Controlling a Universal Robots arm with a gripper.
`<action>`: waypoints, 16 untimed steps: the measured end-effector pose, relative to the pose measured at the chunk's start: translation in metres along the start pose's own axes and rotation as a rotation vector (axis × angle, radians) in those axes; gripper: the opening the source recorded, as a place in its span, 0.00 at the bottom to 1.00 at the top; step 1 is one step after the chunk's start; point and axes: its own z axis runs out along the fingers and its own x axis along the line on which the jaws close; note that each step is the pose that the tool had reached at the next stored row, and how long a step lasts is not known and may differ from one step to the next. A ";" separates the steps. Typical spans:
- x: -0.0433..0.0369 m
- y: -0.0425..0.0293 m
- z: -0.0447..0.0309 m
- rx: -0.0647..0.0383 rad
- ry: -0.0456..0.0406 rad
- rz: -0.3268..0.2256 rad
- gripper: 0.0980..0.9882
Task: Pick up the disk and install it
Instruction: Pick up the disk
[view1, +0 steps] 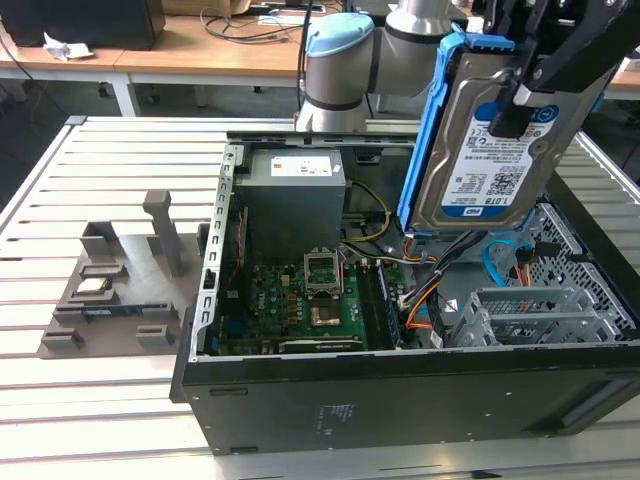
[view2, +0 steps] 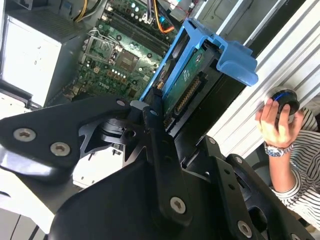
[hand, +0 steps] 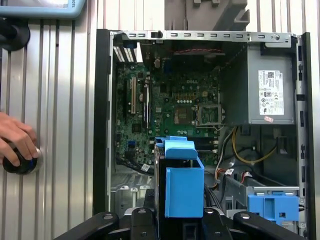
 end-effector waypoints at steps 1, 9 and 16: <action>0.0000 -0.0028 -0.0002 0.000 0.0000 0.000 0.29; 0.0000 -0.0317 -0.0020 0.000 0.0000 0.000 0.29; 0.0000 -0.0579 -0.0033 0.000 0.0000 0.000 0.29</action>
